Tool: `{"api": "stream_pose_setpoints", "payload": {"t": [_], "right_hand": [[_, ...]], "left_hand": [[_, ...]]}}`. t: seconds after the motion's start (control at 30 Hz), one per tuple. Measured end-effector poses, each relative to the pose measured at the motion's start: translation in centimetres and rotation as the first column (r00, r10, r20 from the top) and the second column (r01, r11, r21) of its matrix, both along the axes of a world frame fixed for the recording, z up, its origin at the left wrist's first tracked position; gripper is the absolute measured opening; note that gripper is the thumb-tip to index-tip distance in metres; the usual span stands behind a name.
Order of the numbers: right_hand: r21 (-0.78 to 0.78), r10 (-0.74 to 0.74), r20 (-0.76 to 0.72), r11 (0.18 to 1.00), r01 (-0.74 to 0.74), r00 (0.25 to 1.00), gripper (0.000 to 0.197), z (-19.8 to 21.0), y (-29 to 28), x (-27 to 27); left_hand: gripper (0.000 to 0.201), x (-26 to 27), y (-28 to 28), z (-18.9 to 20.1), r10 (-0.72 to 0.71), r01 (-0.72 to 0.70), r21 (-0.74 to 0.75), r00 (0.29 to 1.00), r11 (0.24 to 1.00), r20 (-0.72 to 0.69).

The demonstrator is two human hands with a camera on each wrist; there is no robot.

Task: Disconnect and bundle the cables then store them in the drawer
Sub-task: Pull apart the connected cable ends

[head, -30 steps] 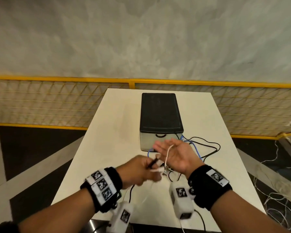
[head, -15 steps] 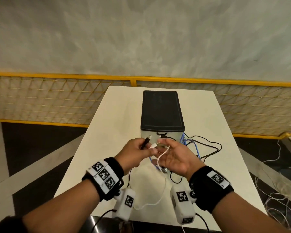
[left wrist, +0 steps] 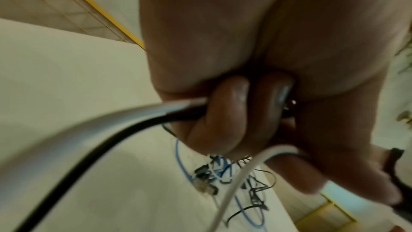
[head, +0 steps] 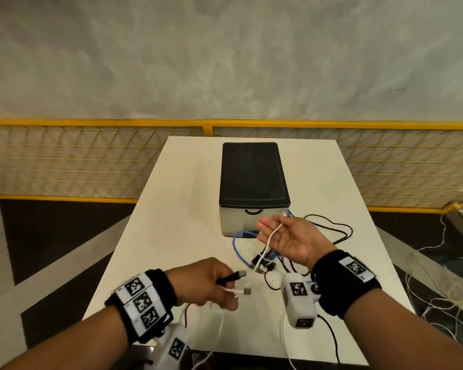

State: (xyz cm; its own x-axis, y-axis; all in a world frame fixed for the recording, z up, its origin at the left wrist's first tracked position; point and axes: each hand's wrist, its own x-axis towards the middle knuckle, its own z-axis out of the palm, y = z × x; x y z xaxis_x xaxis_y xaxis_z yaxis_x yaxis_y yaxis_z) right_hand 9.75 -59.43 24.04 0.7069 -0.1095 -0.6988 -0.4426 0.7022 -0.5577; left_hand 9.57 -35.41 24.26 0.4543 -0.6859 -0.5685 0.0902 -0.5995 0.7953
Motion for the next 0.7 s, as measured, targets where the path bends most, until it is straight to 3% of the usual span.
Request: {"api": "stream_pose_setpoints", "payload": {"t": [0.07,0.1,0.17,0.23,0.27,0.4,0.47,0.7], "right_hand": [[0.000,0.003,0.019,1.000,-0.003,1.000,0.020,0.2,-0.6,0.2],[-0.005,0.027,0.033,1.000,-0.027,0.999,0.019,0.4,-0.6,0.2],[-0.039,0.103,0.061,0.994,-0.101,0.993,0.018,0.6,0.2,-0.1],[-0.094,0.196,0.073,0.977,-0.189,0.978,0.017,0.3,1.7,-0.8],[-0.099,0.232,0.070,0.969,-0.225,0.970,0.017,0.2,2.5,-1.2],[-0.025,0.282,0.085,0.959,-0.281,0.956,0.020,0.3,5.0,-2.5],[-0.003,0.277,0.085,0.961,-0.278,0.957,0.022,0.6,5.1,-2.5],[-0.213,0.397,0.029,0.899,-0.383,0.917,0.012,1.0,3.2,-3.0]], "left_hand": [[0.023,-0.1,1.2,-0.4,0.035,-0.035,0.033,0.999,0.999,0.000],[0.021,0.0,1.4,-0.6,0.169,-0.169,-0.021,0.985,0.985,0.017],[0.017,0.9,1.1,-0.5,0.535,-0.527,-0.170,0.845,0.833,0.004],[0.016,2.0,0.1,0.1,0.715,-0.687,-0.280,0.699,0.671,-0.004],[0.015,2.3,-0.6,0.2,0.724,-0.686,-0.305,0.689,0.660,0.019],[0.021,1.1,-4.0,0.3,0.545,-0.480,-0.317,0.823,0.818,0.158],[0.018,0.6,-4.8,-0.5,0.519,-0.450,-0.309,0.832,0.838,0.196],[0.022,-0.1,-4.7,0.2,0.396,-0.363,-0.216,0.909,0.906,0.133]]}}
